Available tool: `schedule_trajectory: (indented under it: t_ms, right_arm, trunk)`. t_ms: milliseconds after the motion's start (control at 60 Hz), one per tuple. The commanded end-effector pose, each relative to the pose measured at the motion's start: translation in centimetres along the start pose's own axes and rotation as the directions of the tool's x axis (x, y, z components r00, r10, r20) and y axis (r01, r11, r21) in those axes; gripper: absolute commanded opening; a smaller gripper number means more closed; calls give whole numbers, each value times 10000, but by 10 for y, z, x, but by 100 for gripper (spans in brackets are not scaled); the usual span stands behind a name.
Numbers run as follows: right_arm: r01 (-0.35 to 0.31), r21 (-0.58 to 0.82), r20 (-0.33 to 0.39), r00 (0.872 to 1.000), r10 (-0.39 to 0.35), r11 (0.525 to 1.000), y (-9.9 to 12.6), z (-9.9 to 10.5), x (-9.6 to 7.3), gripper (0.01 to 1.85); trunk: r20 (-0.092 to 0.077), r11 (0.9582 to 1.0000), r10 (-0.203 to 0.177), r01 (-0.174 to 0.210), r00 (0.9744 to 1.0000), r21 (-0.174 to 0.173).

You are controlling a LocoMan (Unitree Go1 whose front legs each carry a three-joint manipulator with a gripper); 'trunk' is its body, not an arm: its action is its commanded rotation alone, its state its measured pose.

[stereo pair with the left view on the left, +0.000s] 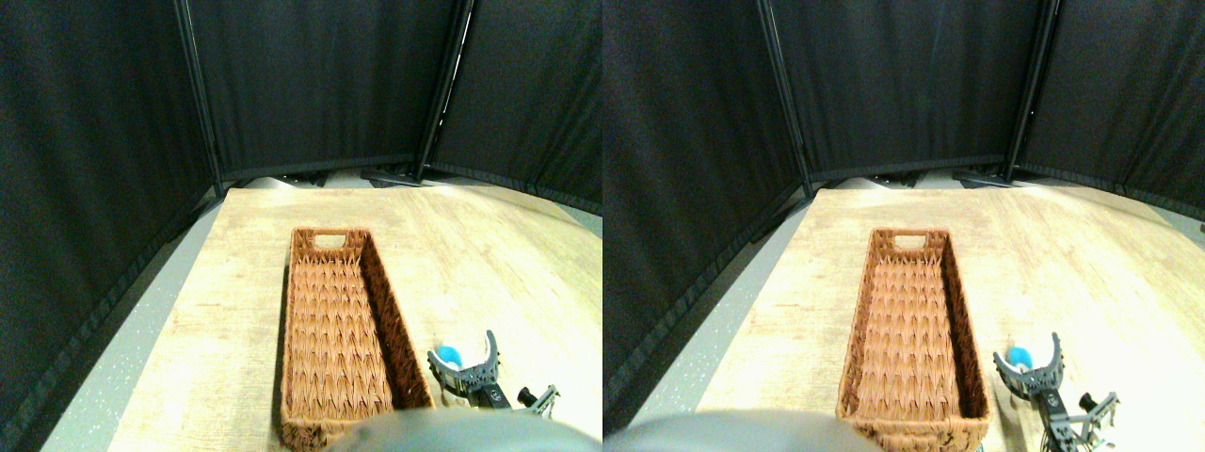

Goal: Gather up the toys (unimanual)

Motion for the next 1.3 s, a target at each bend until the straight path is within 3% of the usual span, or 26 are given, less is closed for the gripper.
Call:
schedule_trajectory:
  t_ms: [17,133,267,450,550,950,1017,1050,1083,1100,1217,1300]
  right_arm:
    - [21,196,246,9997,-26,9998,-5,0,0,90]
    - [37,265,195,9998,-43,9996,-14,2,2,85]
    - [231,1404,194,9995,-261,9898,-26,5,1,73]
    - [792,1528,584,9943,-890,9851,-47,4,5,72]
    - [990,2493,826,9890,-1230,9634,-53,3,6,73]
    - [876,3547,735,9899,-1212,9309,-66,-6,13,80]
    - [835,3522,1172,9842,-1324,9322,-66,-7,15,69]
    - [771,3560,1663,9755,-1443,9313,-65,-7,15,47]
    - [602,3307,2130,9675,-1367,9418,-64,-8,16,12]
    - [583,3161,2490,9580,-1421,9469,-62,-9,17,6]
    - [702,2657,3120,9374,-1547,9615,-54,-8,16,6]
    - [458,2620,3171,9393,-1308,9640,-51,-3,17,6]
  trunk:
    - [-172,9994,120,-126,9998,-335]
    - [-178,9993,101,-107,9998,-347]
    - [-196,9994,90,-96,9998,-323]
    - [-210,9996,65,-70,9998,-268]
    - [-239,9997,65,-70,9997,-243]
    - [-321,9997,73,-81,9995,-230]
    - [-322,9997,101,-109,9994,-237]
    - [-329,9997,94,-102,9994,-239]
    - [-323,9997,92,-100,9994,-236]
    - [-323,9997,92,-100,9994,-236]
    - [-335,9997,82,-90,9994,-241]
    - [-316,9997,49,-56,9995,-220]
